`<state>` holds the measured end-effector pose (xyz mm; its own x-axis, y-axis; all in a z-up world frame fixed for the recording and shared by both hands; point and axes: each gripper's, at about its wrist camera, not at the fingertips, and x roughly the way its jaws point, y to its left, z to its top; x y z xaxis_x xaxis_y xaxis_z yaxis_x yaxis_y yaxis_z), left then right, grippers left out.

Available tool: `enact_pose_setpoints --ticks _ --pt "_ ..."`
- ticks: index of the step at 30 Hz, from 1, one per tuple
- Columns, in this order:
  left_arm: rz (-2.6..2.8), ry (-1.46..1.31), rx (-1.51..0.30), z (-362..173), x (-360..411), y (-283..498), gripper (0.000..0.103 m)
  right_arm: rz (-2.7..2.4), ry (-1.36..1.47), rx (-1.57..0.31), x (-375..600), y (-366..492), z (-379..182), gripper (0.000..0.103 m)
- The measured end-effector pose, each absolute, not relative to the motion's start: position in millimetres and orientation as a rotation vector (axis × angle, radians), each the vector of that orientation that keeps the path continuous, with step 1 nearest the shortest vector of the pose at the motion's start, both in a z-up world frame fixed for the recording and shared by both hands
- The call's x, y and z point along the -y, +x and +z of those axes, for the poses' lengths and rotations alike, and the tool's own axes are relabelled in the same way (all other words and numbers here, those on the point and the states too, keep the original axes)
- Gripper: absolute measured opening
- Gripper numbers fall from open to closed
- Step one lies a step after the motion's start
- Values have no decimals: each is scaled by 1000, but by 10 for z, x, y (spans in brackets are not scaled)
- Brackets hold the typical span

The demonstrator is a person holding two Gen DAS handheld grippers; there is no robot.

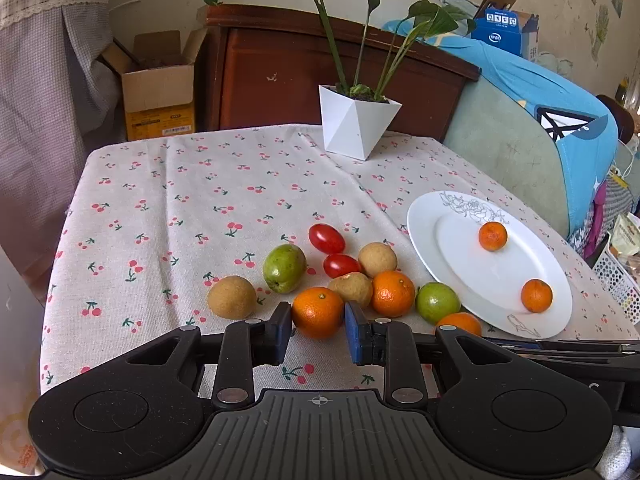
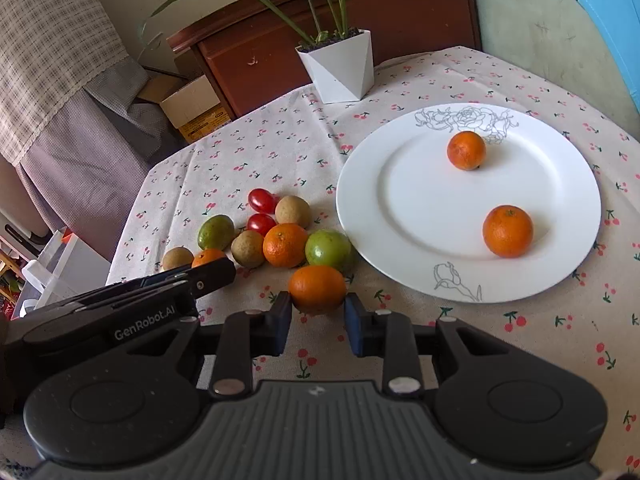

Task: Organize fruits
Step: 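Grasp an orange with the left tool while the right tool grasps another orange, then carry both oranges onto the white plate and open both tools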

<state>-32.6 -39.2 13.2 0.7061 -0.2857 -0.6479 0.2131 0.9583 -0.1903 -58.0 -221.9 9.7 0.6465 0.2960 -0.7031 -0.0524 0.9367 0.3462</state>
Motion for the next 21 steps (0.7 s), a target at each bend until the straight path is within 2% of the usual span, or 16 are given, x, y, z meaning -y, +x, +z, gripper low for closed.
enact_pose_setpoints --ticks 11,21 --pt "-305 -124 -700 341 418 -415 26 196 350 -774 2353 -578 313 29" --pt "-403 -134 -717 542 746 -353 26 115 431 -660 2843 -486 626 29"
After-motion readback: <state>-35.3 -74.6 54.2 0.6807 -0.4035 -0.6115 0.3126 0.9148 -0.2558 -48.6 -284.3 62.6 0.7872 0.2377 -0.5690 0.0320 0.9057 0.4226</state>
